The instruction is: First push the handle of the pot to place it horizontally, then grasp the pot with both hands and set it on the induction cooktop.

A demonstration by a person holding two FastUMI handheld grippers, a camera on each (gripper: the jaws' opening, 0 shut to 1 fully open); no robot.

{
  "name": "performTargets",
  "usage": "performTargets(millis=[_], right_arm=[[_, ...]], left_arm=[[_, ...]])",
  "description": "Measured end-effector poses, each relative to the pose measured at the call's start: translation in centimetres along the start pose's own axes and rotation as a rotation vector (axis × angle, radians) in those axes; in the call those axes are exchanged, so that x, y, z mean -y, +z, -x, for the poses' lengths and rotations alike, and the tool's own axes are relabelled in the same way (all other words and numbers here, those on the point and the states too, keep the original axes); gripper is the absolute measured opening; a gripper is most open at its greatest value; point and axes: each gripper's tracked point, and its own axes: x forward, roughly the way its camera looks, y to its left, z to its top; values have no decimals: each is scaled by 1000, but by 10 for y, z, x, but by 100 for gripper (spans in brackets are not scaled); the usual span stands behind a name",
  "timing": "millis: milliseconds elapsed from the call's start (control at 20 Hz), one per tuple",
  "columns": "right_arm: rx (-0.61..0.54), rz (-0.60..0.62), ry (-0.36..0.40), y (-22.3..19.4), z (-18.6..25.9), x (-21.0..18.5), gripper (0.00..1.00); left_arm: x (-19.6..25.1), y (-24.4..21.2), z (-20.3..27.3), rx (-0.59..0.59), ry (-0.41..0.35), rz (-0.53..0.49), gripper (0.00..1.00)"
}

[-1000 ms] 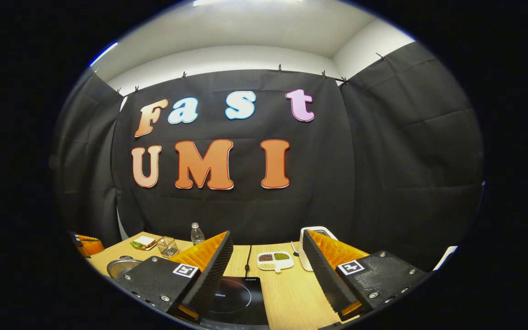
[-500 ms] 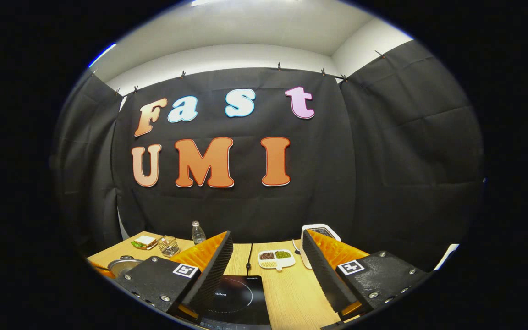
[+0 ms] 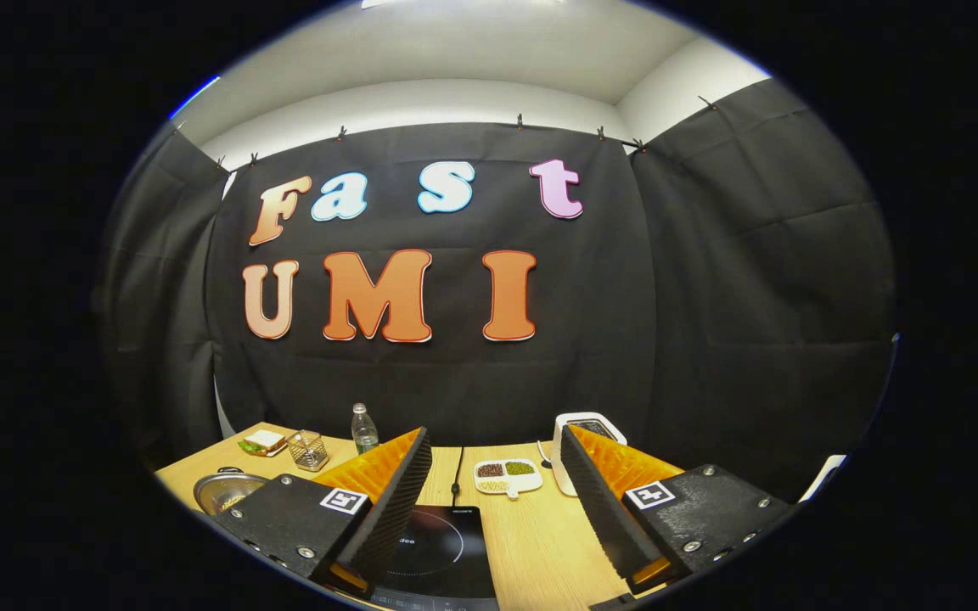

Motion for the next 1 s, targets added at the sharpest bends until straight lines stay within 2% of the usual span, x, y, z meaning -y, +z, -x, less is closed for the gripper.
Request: performTargets(millis=[350, 400, 450, 500, 550, 600, 650, 700, 750, 800, 850, 950, 1000], right_arm=[[-9, 5, 4, -6, 2, 1, 95], [-10, 5, 3, -6, 2, 2, 100], [-11, 5, 3, -6, 2, 3, 95], [-12, 3, 2, -7, 2, 4, 95], [-16, 2, 1, -8, 2, 4, 100], [-18, -3, 0, -11, 2, 5, 100], [-17, -9, -2, -11, 2, 7, 95], [-18, -11, -3, -11, 2, 8, 100], [-19, -11, -5, -12, 2, 10, 95], [-21, -8, -7, -13, 1, 11, 100], [-23, -6, -10, -13, 0, 12, 95], [-25, -11, -11, -14, -1, 13, 95], [-25, -19, -9, -13, -1, 14, 100]], left_arm=[[14, -36, -23, -102, -44, -7, 3], [15, -40, -27, -115, -48, -6, 3], [14, -44, -31, -129, -48, -5, 3], [13, -47, -37, -139, -46, -4, 3], [13, -47, -41, -147, -46, -3, 3], [14, -47, -45, -150, -49, 1, 3], [13, -46, -48, -152, -43, 10, 3], [11, -45, -49, -152, -40, 16, 3], [11, -39, -51, -142, -36, 17, 3], [11, -33, -52, -130, -35, 15, 5], [13, -33, -54, -141, -38, 6, 5], [15, -32, -56, -145, -35, -15, 2], [18, -30, -60, -143, -37, -25, 2]])
